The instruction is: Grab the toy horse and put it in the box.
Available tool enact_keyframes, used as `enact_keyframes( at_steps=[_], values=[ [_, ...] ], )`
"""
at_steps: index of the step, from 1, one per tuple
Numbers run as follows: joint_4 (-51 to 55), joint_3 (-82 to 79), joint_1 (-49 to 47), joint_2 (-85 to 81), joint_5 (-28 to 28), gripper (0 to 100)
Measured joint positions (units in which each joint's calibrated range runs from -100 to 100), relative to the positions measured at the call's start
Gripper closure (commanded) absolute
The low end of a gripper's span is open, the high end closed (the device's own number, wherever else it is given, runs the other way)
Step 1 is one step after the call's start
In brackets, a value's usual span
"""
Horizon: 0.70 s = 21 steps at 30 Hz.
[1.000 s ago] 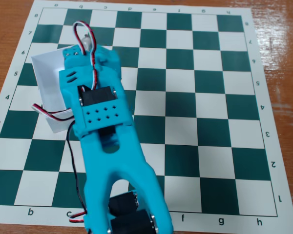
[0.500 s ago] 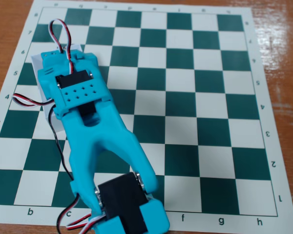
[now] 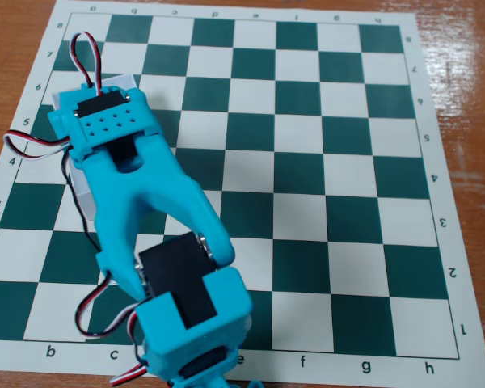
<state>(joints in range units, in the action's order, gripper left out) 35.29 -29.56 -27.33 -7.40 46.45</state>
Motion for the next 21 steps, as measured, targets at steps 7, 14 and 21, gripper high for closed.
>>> enact_keyframes(
  at_steps=[7, 14, 21],
  values=[
    [-2.0, 0.1, 1.7, 2.9, 0.1, 82],
    [-3.6, 2.4, 3.9, 3.5, 1.0, 78],
    [-3.8, 4.2, 5.0, 2.2, 1.6, 97]
  ],
)
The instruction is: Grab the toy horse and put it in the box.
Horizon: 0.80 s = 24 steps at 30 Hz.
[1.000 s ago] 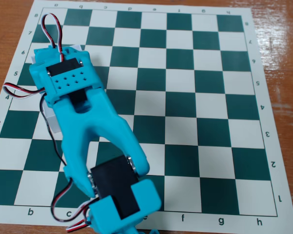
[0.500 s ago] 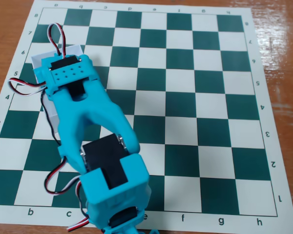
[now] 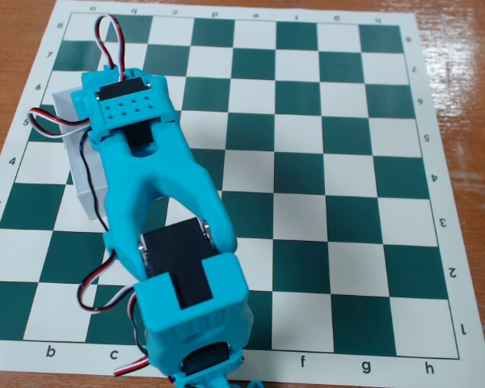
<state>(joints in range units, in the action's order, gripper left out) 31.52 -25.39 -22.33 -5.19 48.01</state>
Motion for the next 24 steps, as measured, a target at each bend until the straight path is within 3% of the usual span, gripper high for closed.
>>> enact_keyframes(
  at_steps=[11, 24],
  values=[
    [0.0, -8.4, 7.4, -18.9, 0.0, 100],
    [0.1, -36.6, 19.1, -50.9, 0.0, 100]
  ],
)
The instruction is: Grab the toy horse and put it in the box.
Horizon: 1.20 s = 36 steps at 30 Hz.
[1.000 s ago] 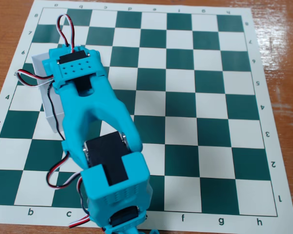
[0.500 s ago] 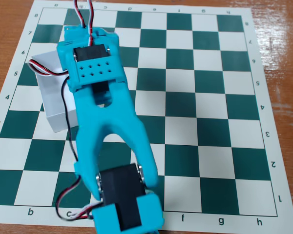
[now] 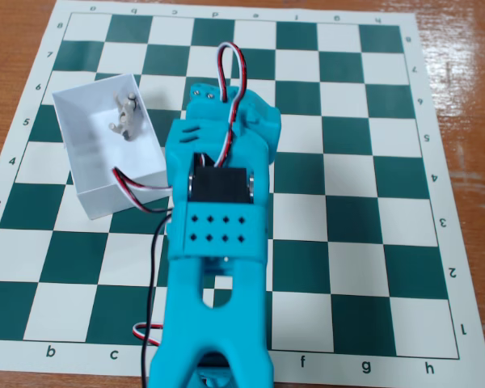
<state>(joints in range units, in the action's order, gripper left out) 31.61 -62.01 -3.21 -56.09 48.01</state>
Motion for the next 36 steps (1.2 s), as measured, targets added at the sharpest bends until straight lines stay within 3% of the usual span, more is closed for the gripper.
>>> enact_keyframes(
  at_steps=[10, 21, 36],
  values=[
    [10.7, -16.0, 5.6, -23.0, 0.0, 100],
    [30.0, -27.6, 5.9, -41.8, 0.0, 100],
    [41.2, -37.4, 5.6, -43.7, 0.0, 100]
  ],
)
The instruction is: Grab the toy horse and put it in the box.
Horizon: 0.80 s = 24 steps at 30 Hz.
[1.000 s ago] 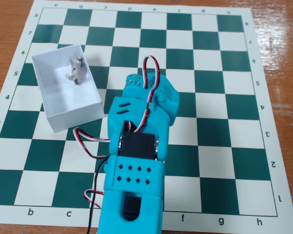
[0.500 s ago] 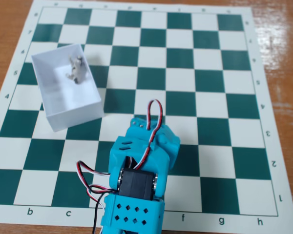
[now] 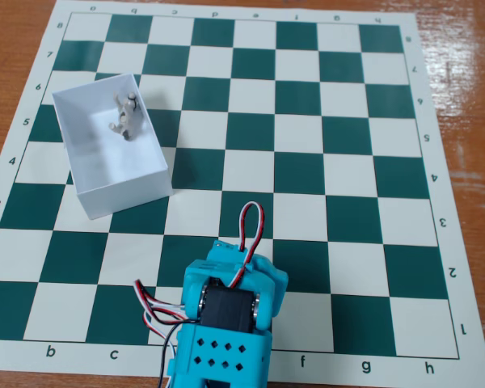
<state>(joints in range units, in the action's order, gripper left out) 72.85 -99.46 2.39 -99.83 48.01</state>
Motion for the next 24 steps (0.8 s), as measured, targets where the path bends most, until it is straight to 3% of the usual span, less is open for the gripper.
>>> enact_keyframes(
  at_steps=[24],
  values=[
    [2.5, -0.2, -1.2, 0.1, -3.4, 100]
  ],
)
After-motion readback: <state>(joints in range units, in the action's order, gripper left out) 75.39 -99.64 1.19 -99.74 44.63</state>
